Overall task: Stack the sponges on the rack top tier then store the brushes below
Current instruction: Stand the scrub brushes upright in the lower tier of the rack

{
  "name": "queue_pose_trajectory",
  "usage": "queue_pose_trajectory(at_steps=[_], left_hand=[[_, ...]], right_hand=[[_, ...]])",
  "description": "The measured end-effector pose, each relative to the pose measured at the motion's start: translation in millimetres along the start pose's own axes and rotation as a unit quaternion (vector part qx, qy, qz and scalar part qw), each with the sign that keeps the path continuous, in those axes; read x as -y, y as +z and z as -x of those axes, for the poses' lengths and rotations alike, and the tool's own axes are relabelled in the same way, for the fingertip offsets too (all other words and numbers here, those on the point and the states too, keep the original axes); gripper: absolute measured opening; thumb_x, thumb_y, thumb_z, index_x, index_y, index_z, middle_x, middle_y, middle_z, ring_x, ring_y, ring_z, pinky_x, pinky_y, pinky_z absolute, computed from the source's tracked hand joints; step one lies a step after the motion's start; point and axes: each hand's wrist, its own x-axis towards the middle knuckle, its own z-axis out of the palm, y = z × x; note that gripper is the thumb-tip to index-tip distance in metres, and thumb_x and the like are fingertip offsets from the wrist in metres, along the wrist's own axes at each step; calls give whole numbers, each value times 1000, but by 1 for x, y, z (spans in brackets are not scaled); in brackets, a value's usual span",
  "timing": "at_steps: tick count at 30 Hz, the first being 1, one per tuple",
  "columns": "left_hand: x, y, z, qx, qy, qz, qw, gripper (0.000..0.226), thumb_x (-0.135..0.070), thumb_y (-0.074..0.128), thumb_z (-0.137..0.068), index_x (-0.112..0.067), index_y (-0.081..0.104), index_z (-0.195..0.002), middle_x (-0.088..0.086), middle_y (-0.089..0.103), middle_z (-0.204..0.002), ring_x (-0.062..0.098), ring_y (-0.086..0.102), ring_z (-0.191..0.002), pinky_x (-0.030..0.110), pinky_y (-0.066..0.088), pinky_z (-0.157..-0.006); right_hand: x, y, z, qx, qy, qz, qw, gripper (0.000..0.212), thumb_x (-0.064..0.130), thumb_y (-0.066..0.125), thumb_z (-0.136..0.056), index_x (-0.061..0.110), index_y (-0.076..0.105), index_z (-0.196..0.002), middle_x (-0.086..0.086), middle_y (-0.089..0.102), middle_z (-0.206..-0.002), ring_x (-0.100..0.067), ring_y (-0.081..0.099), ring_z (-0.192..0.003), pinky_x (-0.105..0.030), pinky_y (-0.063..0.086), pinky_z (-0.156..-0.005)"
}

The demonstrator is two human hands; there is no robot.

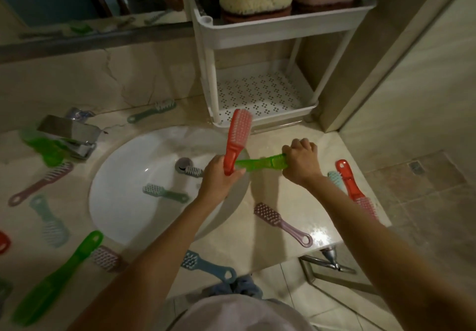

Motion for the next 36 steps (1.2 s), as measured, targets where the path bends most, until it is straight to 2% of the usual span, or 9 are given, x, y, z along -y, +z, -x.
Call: queue_pose_trajectory(at_steps=[5,9,11,15,20,25,28,33,36], left_hand=[[-29,10,-16,90,-7,-35,995,16,-16,73,-73,-15,58,-75,-2,56,-70,16,54,-68,22,41,-57],[-38,20,-17,110,-84,83,987,21,2,71,-69,2,62,-89,25,68,-86,35,67,-81,42,55,-78],[-40,23,-20,78,-118,186,972,15,7,69,-71,-2,58,-77,20,69,-74,29,68,-67,37,57,-71],[-51,32,-29,31,-144,290,945,16,11,62,-78,-5,58,-79,12,67,-69,15,65,-50,28,57,-61],[-74,44,-50,48,-127,326,936,15,9,59,-82,4,59,-96,15,64,-74,13,65,-47,26,58,-52],[-82,37,-89,-19,-168,275,946,24,-26,52,-93,-6,57,-81,3,64,-49,11,59,-38,20,51,-43],[-81,27,-116,-63,-194,226,952,23,-16,49,-93,-11,48,-71,-1,51,-33,9,48,-24,17,43,-31],[-84,31,-158,-78,-179,89,977,26,-12,54,-89,3,49,-108,13,62,-72,16,60,-47,24,45,-38],[-80,36,-175,-85,-177,32,980,48,-20,55,-90,5,39,-128,21,63,-108,30,67,-93,31,53,-75]], right_hand=[[2,-38,-15,15,-88,-2,996,36,21,60,-77,15,58,-112,-10,43,-122,-30,32,-121,-40,18,-106],[-1,-53,-30,10,-106,-35,994,49,15,59,-79,18,49,-127,-14,26,-148,-33,16,-139,-48,13,-112],[-3,-50,-33,-43,-58,-169,983,66,2,56,-77,13,34,-139,-17,22,-151,-33,17,-141,-42,16,-114],[6,-41,-30,-72,154,-507,845,43,7,56,-83,7,41,-123,-13,56,-115,-26,54,-107,-36,44,-89],[17,-43,-41,-2,160,-678,718,20,-10,51,-79,10,53,-80,-1,61,-68,-9,59,-57,-20,50,-52],[3,-50,-88,-45,243,-643,725,18,-10,49,-80,-4,53,-97,-17,59,-84,-26,58,-77,-33,50,-65],[-13,-49,-111,-50,259,-569,779,27,-4,49,-83,-9,55,-109,-24,63,-96,-31,61,-80,-38,50,-70],[-13,-47,-137,-27,222,-507,832,25,-4,53,-82,-7,61,-105,-27,65,-100,-32,62,-87,-39,49,-74],[-11,-46,-151,-9,199,-488,850,20,-3,48,-82,-7,63,-95,-23,61,-91,-29,57,-82,-34,42,-70]])
